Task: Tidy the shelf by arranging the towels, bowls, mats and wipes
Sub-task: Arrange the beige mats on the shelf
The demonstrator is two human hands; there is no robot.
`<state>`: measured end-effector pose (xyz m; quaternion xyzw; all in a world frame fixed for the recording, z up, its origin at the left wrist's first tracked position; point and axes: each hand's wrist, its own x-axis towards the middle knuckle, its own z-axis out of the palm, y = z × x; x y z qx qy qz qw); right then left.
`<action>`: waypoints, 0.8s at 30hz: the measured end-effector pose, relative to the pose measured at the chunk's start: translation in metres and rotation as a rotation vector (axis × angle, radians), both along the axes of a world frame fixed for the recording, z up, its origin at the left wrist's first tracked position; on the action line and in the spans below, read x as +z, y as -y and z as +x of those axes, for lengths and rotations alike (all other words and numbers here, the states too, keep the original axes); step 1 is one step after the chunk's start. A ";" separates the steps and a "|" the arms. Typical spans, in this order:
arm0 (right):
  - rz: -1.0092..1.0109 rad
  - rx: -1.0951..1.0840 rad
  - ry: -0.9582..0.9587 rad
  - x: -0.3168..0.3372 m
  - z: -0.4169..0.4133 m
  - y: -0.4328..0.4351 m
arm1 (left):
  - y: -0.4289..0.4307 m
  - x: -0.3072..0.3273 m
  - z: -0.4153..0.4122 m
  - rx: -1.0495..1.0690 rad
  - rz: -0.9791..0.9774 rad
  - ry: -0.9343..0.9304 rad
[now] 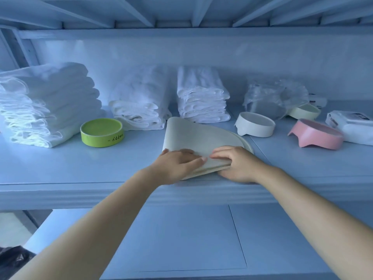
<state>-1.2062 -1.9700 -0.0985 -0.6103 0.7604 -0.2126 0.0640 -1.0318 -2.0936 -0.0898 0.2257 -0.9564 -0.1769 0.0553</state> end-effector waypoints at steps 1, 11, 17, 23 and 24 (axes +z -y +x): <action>0.043 0.015 0.022 0.003 -0.003 -0.002 | 0.004 0.002 -0.003 0.002 0.053 -0.020; 0.031 0.040 0.011 0.009 -0.029 0.017 | 0.023 -0.001 -0.046 0.175 -0.106 -0.005; 0.017 0.140 -0.085 0.004 -0.044 0.042 | 0.028 -0.016 -0.059 0.223 -0.353 0.008; -0.027 0.198 -0.079 0.000 -0.054 0.053 | 0.025 -0.020 -0.056 0.286 -0.347 -0.153; -0.036 0.204 -0.083 0.001 -0.054 0.055 | 0.024 -0.020 -0.055 0.296 -0.324 -0.190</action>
